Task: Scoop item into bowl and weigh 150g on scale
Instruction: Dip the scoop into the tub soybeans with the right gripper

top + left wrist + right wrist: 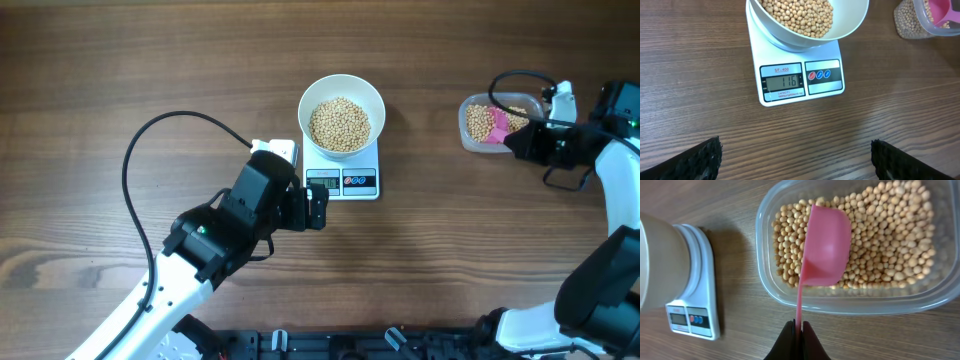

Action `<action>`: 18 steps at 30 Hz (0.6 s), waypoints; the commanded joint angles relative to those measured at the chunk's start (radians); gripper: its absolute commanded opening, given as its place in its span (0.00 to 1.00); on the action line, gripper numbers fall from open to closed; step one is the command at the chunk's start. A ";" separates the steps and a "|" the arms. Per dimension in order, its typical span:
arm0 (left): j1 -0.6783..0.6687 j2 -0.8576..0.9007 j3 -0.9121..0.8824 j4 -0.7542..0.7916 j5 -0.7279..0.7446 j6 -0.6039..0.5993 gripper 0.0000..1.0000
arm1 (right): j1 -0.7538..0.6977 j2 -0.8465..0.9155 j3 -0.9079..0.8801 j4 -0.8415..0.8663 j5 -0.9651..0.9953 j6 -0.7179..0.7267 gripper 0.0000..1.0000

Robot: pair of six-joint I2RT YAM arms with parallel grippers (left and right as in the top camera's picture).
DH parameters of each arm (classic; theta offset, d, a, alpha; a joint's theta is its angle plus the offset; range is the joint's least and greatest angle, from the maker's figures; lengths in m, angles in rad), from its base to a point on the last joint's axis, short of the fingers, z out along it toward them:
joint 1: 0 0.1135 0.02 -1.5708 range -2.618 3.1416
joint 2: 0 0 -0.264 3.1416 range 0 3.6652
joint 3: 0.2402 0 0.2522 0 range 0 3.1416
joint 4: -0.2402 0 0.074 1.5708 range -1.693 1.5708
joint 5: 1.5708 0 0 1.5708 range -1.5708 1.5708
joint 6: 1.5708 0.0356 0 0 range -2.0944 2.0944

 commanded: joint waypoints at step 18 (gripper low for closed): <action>-0.005 0.005 0.005 0.003 0.005 -0.006 1.00 | -0.242 0.035 0.001 0.004 -0.361 0.103 0.04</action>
